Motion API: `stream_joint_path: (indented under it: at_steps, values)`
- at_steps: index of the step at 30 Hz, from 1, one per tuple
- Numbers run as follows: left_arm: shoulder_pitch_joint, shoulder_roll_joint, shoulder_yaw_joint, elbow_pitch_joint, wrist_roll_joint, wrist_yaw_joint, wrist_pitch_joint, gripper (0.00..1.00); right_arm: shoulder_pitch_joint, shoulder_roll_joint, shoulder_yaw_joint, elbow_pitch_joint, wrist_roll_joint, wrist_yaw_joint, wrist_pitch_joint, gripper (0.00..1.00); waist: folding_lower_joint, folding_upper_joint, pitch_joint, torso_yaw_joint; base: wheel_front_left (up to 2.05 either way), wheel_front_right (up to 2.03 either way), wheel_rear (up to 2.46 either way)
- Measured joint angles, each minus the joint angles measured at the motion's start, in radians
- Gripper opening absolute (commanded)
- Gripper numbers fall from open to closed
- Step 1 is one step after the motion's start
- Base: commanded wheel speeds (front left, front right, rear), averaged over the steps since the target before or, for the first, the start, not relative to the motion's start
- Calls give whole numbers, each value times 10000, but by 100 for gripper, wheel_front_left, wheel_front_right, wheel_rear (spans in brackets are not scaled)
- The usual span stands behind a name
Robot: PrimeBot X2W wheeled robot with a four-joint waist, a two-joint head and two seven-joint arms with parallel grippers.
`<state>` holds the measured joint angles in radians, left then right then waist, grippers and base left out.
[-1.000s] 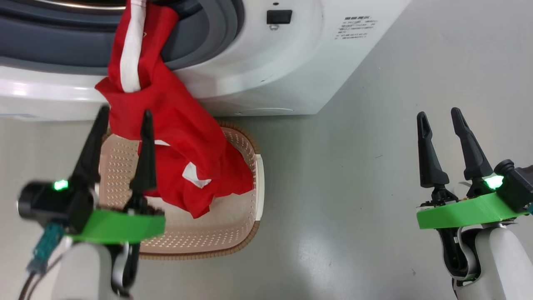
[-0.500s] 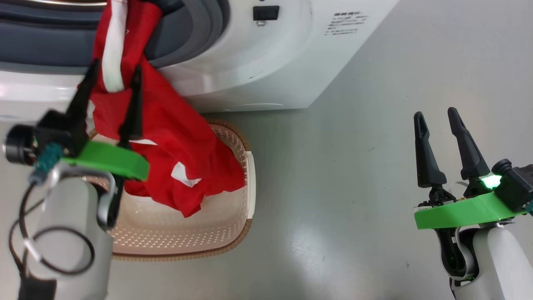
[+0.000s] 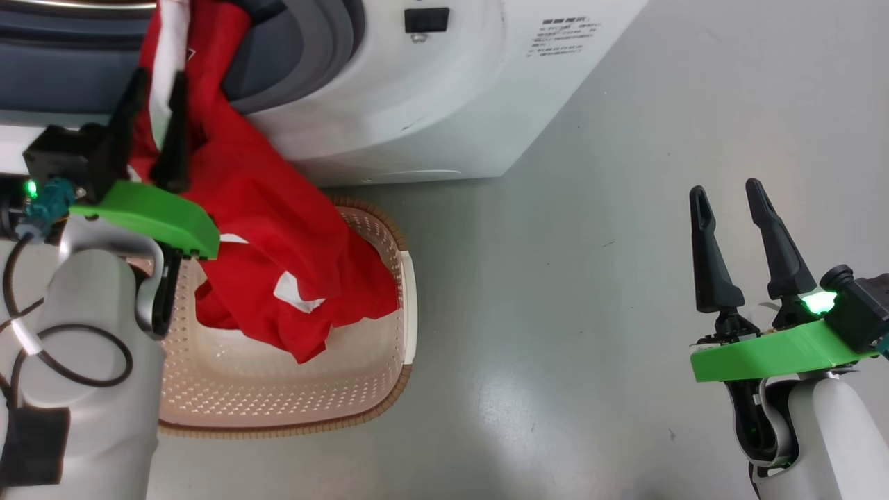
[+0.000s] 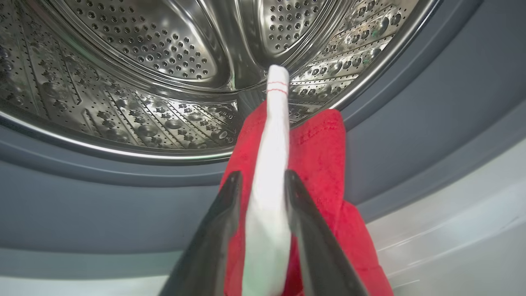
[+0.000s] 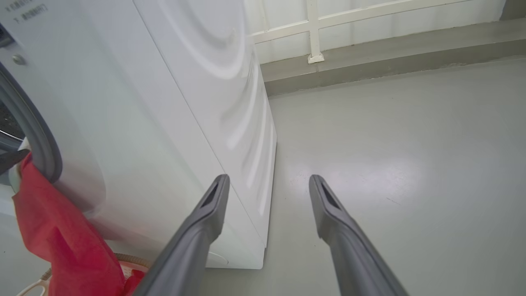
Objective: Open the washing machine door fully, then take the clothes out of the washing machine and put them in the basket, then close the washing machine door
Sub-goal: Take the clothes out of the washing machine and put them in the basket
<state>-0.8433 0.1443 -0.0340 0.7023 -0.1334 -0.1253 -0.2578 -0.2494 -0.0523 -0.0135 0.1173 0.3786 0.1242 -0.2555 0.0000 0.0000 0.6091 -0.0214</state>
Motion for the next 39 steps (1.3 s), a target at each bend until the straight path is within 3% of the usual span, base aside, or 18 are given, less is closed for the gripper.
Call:
stream_joint_path:
  at_steps: [1, 3, 13, 22, 33, 39]
  values:
    - [-26, 0, -4, 31, -27, 0, 0, 15, 0, 0, -2, -2, 0, 0, 0, 100, 0, 0, -2, 2, 0, 0, 0]
    - [-27, 0, -25, 63, -92, 0, 0, 0, 0, 0, -6, -6, 0, 0, 0, 100, 0, 0, -8, 17, 0, 0, 0]
    - [286, -12, -54, -836, -196, 0, 0, 0, 2, -2, -36, -10, -2, 0, 0, 100, 0, 0, -159, 135, 0, 0, 0]
    - [2592, -449, 12, -1833, -286, 0, 2, 0, 12, -2, -42, -13, 0, 0, 0, 100, 0, 0, -278, 229, 0, 0, 0]
    - [3529, -955, -359, -1009, -253, 0, 8, 0, 8, -2, -46, -61, -13, 0, 0, 100, 0, 0, -67, 328, 0, 0, 0]
    - [3480, -1016, -660, 167, -332, 0, 8, 0, 0, -2, -69, -113, -36, 0, 0, 100, 0, 0, 172, 301, 0, 0, 0]
